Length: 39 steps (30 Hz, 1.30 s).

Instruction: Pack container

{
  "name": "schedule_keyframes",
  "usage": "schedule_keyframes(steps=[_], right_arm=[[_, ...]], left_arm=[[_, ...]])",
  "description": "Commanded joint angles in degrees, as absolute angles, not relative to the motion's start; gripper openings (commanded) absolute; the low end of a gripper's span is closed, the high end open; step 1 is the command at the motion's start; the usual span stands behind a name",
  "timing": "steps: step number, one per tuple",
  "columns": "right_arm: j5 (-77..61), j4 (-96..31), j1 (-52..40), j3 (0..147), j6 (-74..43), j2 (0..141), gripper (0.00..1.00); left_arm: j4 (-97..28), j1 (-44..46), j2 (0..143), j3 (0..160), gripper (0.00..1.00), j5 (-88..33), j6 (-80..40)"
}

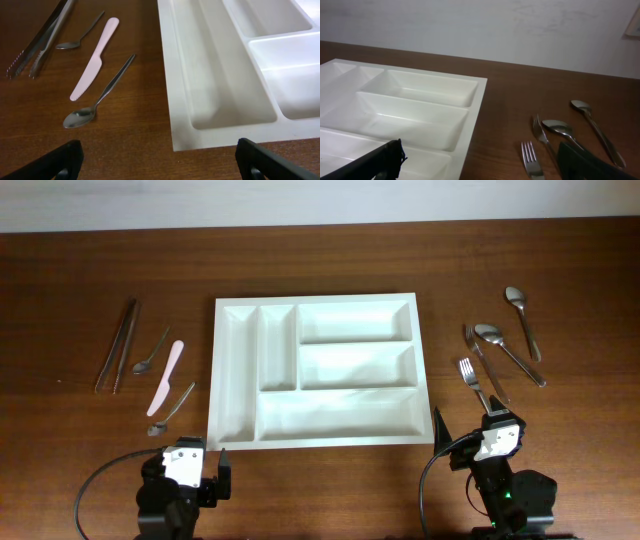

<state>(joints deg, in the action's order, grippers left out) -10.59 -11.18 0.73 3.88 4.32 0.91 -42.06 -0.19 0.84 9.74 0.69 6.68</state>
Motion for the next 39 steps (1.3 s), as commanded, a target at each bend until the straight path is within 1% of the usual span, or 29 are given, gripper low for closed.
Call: schedule_keyframes(steps=[1,3,7,9,12,15,17,19,21,24,26,31,35,38,39], right_arm=[[-9.89,-11.2,0.38,3.42,3.99,0.21,0.99],[-9.89,-11.2,0.38,3.42,3.99,0.21,0.99],[-9.93,-11.14,0.38,3.42,3.97,0.19,0.99],[-14.72,-11.14,0.38,3.42,3.29,0.21,0.99],[-20.14,-10.9,0.38,3.44,-2.7,0.21,0.99],[-20.4,-9.3,0.38,3.42,-10.04,0.21,0.99],[-20.36,-9.69,0.38,3.42,-17.3,0.21,0.99],[-20.23,-9.13,0.38,3.44,-21.39,0.71,0.99],[-20.21,-9.23,0.38,4.36,-21.52,1.3,0.99],[-19.66,-9.37,0.38,7.64,-21.45,4.14,0.99],[-17.82,-10.81,0.38,11.14,-21.19,8.16,0.99],[-14.35,-17.17,0.4,24.67,-15.2,24.97,0.99],[-5.67,-23.53,0.75,38.72,-14.63,40.14,0.99],[-3.97,-28.77,2.94,50.81,-9.67,51.18,0.99],[-3.99,-33.41,5.74,59.57,-7.01,58.59,0.99]], left_arm=[[-42.02,-0.58,0.3,9.41,0.99,1.28,7.6],[-41.85,-0.58,0.3,9.41,0.99,1.3,7.62],[-35.86,-0.58,0.3,9.41,0.99,1.28,7.6],[-34.46,-0.54,0.3,9.41,0.99,0.23,6.92],[-32.49,-0.54,0.3,9.41,0.99,-0.69,6.96],[-32.12,-0.54,0.3,9.41,0.99,-3.31,6.94],[-31.07,-0.54,0.3,9.41,0.99,-7.35,6.94],[-28.8,-0.54,0.3,9.5,0.99,-14.15,6.9],[-26.89,-0.54,0.3,9.91,0.99,-16.51,5.17],[-26.52,-0.54,0.47,12.16,0.99,-16.53,3.31],[-26.61,-0.54,1.45,14.44,0.99,-15.05,3.29],[-26.61,-0.54,9.74,22.09,0.99,-5.32,4.49],[-27.03,-0.54,21.74,28.88,0.99,-1.61,7.88],[-28.82,-0.54,32.42,34.76,0.99,0.58,9.61],[-30.15,-0.54,39.46,38.96,0.99,1.43,10.5]])
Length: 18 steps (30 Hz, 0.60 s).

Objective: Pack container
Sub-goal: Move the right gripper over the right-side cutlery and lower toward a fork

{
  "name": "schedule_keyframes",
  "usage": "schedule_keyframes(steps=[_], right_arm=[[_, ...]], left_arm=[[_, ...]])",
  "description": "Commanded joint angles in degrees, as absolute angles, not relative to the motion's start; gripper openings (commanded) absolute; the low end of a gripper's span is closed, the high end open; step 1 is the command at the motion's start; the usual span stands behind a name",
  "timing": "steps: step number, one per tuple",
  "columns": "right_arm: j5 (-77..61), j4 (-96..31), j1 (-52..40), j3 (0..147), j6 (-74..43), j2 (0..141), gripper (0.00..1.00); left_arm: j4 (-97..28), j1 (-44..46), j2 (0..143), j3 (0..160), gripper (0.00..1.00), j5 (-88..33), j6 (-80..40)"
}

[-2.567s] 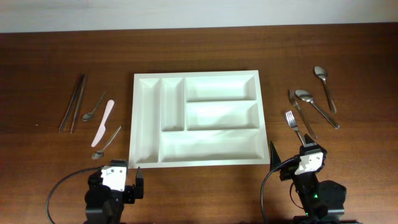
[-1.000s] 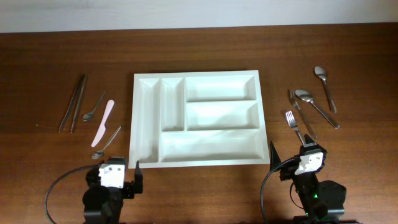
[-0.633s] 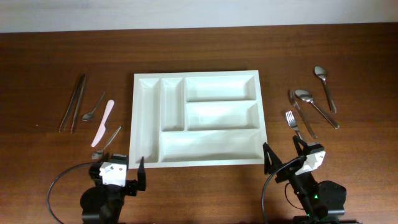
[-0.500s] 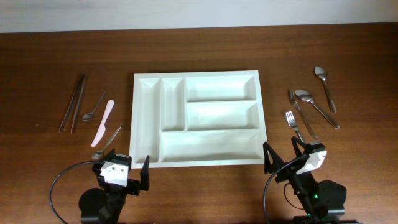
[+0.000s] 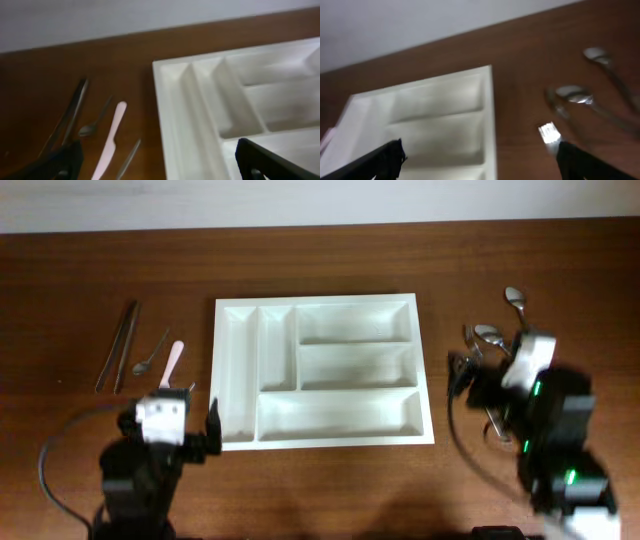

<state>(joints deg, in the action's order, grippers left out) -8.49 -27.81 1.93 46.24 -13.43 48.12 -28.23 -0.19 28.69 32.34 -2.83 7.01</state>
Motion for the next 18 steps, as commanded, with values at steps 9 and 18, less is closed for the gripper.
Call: schedule_keyframes(steps=[9,18], right_arm=[[-4.69,-49.39,20.27,83.18,-5.02,85.91,0.99],[-3.77,-51.55,19.38,83.15,12.4,103.79,0.95]], left_arm=[[-31.92,-0.54,64.1,52.66,0.99,3.07,13.82],[-32.42,-0.54,72.44,52.75,0.99,3.46,13.8]])
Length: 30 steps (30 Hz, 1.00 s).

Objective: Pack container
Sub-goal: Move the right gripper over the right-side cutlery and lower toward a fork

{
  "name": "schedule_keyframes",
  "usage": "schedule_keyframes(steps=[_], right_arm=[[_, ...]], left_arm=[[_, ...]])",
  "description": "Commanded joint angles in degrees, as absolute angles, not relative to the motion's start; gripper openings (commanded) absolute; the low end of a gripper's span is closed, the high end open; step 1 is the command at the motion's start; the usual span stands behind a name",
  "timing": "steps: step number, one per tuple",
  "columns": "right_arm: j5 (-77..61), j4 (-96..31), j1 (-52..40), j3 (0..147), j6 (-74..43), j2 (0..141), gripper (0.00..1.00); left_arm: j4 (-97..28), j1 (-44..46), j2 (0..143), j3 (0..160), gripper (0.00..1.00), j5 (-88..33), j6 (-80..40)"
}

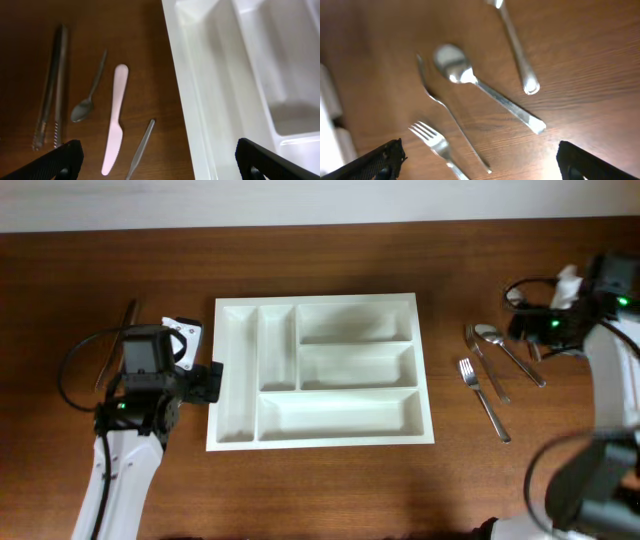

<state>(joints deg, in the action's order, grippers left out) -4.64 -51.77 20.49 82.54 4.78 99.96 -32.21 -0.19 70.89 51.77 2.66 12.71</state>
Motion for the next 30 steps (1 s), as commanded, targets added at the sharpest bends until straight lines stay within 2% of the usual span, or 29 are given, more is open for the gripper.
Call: schedule_keyframes(steps=[1,7,11,14,20,25,30], right_arm=[[-3.77,-51.57,19.16,83.15,13.39,104.95,0.92],[-3.97,-51.03,18.98,83.15,17.5,108.92,0.79],[-7.55,-49.8,17.04,83.11,24.1,111.5,0.64],[-2.7,-49.15,15.27,83.11,24.21,113.25,0.63],[-1.54,-49.28,12.73,82.94,24.86,115.63,0.64],[1.98,-49.25,13.52,82.94,24.1,117.16,0.64],[1.69,-49.25,13.41,82.87,23.49,119.33,0.58]], left_arm=[[-32.69,-0.54,72.82,52.75,0.99,3.44,13.8],[-33.71,-0.54,74.39,52.75,0.99,3.44,13.8],[-33.69,-0.54,74.56,52.75,0.99,3.44,13.8],[-33.69,-0.54,74.56,52.75,0.99,3.44,13.8],[-33.71,-0.54,74.56,52.75,0.99,3.44,13.8],[-33.69,-0.54,74.56,52.75,0.99,3.44,13.8],[-33.69,-0.54,74.56,52.75,0.99,3.44,13.8]])
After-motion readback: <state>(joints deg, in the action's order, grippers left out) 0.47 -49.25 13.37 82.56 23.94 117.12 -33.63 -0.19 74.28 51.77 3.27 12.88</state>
